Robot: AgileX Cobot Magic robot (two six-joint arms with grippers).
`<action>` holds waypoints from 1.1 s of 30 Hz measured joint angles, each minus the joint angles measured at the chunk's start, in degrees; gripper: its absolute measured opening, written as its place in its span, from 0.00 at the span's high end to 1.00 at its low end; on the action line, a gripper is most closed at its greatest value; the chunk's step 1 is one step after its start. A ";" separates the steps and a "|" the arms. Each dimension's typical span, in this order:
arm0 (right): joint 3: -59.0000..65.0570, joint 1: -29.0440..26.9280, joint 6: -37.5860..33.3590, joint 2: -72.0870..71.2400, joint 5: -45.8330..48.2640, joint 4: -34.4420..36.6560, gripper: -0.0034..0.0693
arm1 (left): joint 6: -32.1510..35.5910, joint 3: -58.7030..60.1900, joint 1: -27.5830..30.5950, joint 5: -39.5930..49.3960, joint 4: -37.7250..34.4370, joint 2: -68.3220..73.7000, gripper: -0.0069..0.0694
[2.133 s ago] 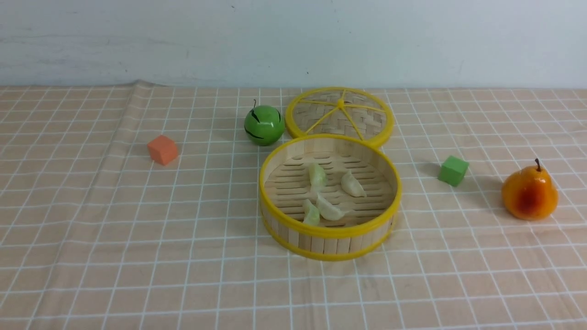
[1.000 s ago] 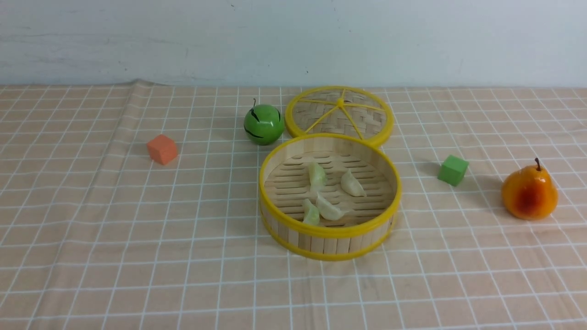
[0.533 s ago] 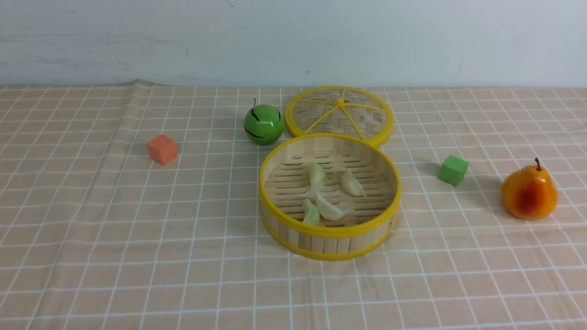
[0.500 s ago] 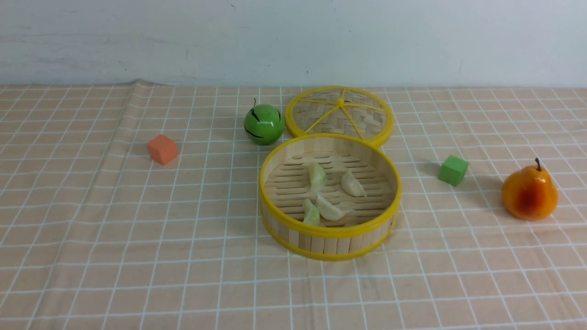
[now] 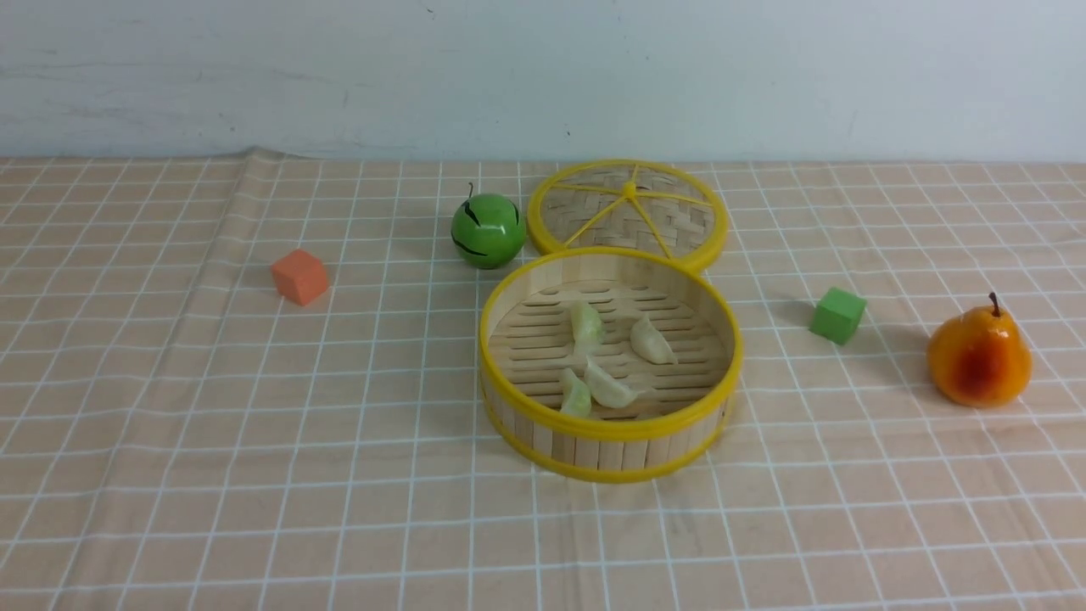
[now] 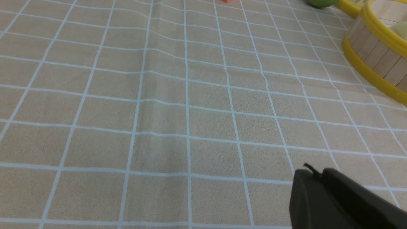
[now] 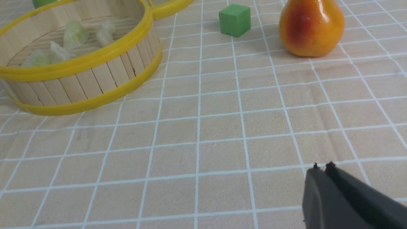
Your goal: Put the dumplings into the steamer on the table with the brown tablecloth.
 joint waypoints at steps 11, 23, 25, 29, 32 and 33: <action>0.00 0.00 0.00 0.00 0.02 0.00 0.92 | 0.00 0.00 0.00 0.00 0.00 0.00 0.86; 0.00 0.00 0.06 0.00 0.02 0.00 0.91 | 0.00 0.00 0.00 0.00 0.00 0.00 0.86; 0.00 0.00 0.06 0.00 0.02 0.00 0.91 | 0.00 0.00 0.00 0.00 0.00 0.00 0.86; 0.00 0.00 0.06 0.00 0.02 0.00 0.90 | 0.00 0.00 0.00 0.00 0.00 0.00 0.86; 0.00 0.00 0.06 0.00 0.02 0.00 0.90 | 0.00 0.00 0.00 0.00 0.00 0.00 0.86; 0.00 0.00 0.06 0.00 0.02 0.00 0.89 | 0.00 0.00 0.00 0.00 0.00 0.00 0.85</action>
